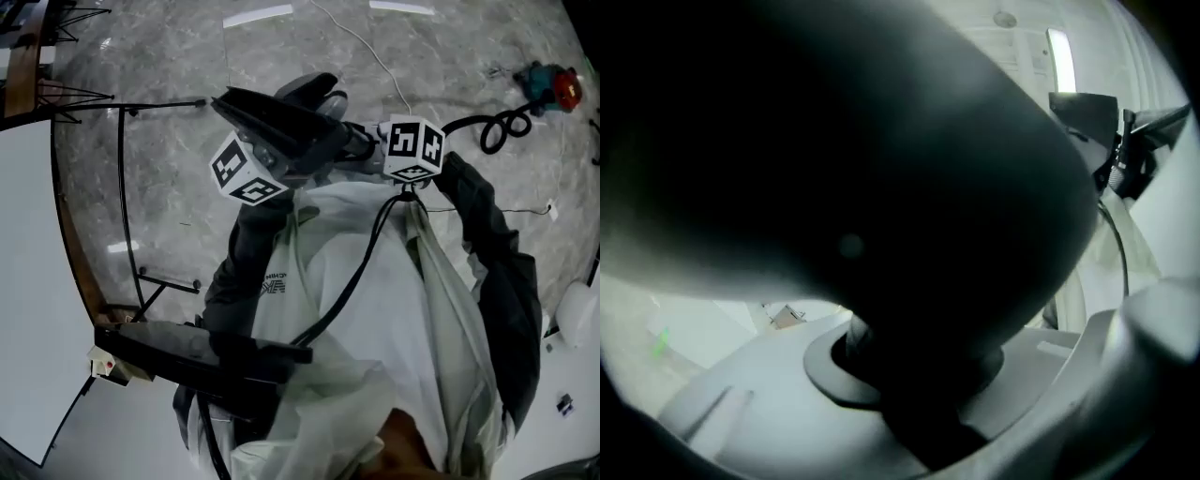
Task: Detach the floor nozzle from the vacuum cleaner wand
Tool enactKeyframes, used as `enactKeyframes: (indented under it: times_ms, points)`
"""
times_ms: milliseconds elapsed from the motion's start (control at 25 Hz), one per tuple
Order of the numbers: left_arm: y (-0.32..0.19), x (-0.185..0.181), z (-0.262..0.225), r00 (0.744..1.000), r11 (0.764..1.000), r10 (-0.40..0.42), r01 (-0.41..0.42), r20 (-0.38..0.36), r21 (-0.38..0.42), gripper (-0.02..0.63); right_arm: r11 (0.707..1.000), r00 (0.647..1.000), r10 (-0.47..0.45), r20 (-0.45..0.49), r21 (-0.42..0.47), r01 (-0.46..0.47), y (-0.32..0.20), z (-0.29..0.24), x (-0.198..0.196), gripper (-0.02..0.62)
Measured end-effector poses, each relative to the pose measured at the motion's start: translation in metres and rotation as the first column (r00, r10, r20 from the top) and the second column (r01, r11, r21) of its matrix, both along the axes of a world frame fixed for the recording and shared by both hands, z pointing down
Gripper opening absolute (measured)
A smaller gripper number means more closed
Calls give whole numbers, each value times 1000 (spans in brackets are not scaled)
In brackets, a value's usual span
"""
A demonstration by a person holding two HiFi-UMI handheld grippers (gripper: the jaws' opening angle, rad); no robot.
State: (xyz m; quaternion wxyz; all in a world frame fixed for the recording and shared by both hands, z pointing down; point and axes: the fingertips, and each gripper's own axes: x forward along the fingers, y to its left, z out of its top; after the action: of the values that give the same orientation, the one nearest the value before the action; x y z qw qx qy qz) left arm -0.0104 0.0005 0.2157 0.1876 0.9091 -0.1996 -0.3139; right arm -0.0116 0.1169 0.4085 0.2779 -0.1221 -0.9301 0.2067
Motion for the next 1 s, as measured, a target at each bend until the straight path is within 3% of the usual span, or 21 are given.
enactKeyframes:
  times_ms: [80, 120, 200, 240, 320, 400, 440, 480, 520, 600, 720, 800, 880, 1000]
  points:
    - [0, 6, 2, 1000, 1000, 10, -10, -7, -11, 110, 996, 998, -62, 11, -65, 63, 5, -5, 8, 38]
    - [-4, 5, 6, 1000, 999, -16, 16, -9, -38, 107, 998, 999, -39, -4, -53, 39, 2, -3, 8, 38]
    - [-13, 0, 14, 995, 990, -97, 97, 6, -99, 95, 996, 995, 81, -52, 44, -78, -12, 7, 4, 37]
    - [-17, -1, 17, 991, 983, -131, 134, 30, -128, 86, 981, 984, 166, -72, 115, -157, -20, 11, 2, 37]
    - [-26, -2, 23, 983, 968, -165, 178, 84, -179, 89, 908, 927, 361, -99, 263, -325, -40, 16, 0, 37]
    - [-33, -1, 26, 978, 957, -175, 197, 117, -215, 91, 800, 842, 529, -106, 392, -454, -58, 19, 3, 37]
    - [-35, -2, 27, 976, 954, -177, 202, 126, -222, 91, 760, 810, 577, -103, 432, -486, -64, 21, 4, 37]
    - [-35, -3, 27, 976, 954, -177, 202, 128, -221, 92, 742, 798, 595, -101, 450, -496, -65, 22, 3, 37]
    - [-32, -4, 27, 978, 958, -170, 194, 124, -211, 92, 749, 805, 585, -101, 448, -488, -63, 23, 2, 37]
    - [-24, -4, 22, 985, 973, -139, 155, 103, -168, 92, 812, 861, 500, -91, 395, -429, -53, 21, -3, 37]
    - [-8, 6, 8, 997, 997, -53, 56, 54, -53, 89, 932, 960, 277, -43, 254, -258, -32, 13, -2, 38]
    - [5, 16, 0, 1000, 999, 20, -20, 22, 32, 89, 984, 994, 107, 0, 146, -106, -15, 7, 5, 38]
    - [12, 19, -2, 998, 996, 57, -57, 4, 62, 87, 998, 1000, -11, 17, 56, 10, -2, 3, 10, 38]
    - [4, 7, 8, 1000, 1000, 15, -15, -18, -5, 86, 999, 999, 24, -31, 40, -22, -4, 7, 4, 37]
